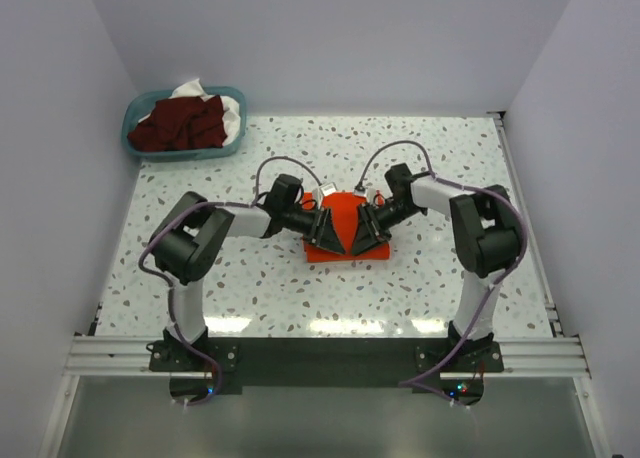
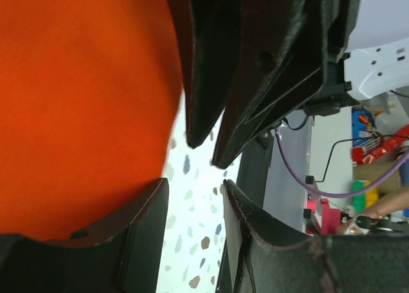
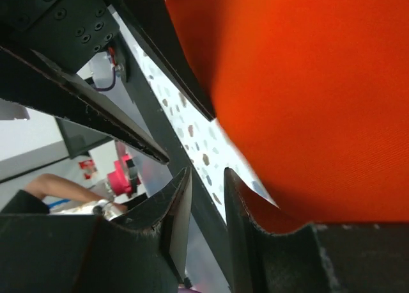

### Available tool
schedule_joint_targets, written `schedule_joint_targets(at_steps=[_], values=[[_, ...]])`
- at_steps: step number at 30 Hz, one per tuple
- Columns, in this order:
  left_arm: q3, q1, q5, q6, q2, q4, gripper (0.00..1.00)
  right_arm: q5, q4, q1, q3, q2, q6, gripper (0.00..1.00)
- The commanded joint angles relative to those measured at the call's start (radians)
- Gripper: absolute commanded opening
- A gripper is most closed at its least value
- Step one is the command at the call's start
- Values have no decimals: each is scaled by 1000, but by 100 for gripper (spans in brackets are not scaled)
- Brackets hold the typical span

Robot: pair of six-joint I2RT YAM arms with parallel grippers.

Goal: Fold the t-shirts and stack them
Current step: Neatly place the folded tshirt to the corner

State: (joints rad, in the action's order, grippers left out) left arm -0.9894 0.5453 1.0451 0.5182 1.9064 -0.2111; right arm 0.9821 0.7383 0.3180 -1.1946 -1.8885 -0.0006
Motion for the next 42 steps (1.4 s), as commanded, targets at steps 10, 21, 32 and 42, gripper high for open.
schedule_joint_targets(at_steps=[10,21,32,42], values=[[28,-114,0,-121,224,154,48,-28,108,-155,-20,-280,-251,29],[75,-228,-14,-263,114,283,51,-57,266,-232,-43,-210,-384,34],[-205,-161,-520,-391,-268,564,71,-196,310,-306,-246,139,-293,63],[-594,166,-1119,-258,52,697,88,-421,248,-376,-327,229,-239,95]])
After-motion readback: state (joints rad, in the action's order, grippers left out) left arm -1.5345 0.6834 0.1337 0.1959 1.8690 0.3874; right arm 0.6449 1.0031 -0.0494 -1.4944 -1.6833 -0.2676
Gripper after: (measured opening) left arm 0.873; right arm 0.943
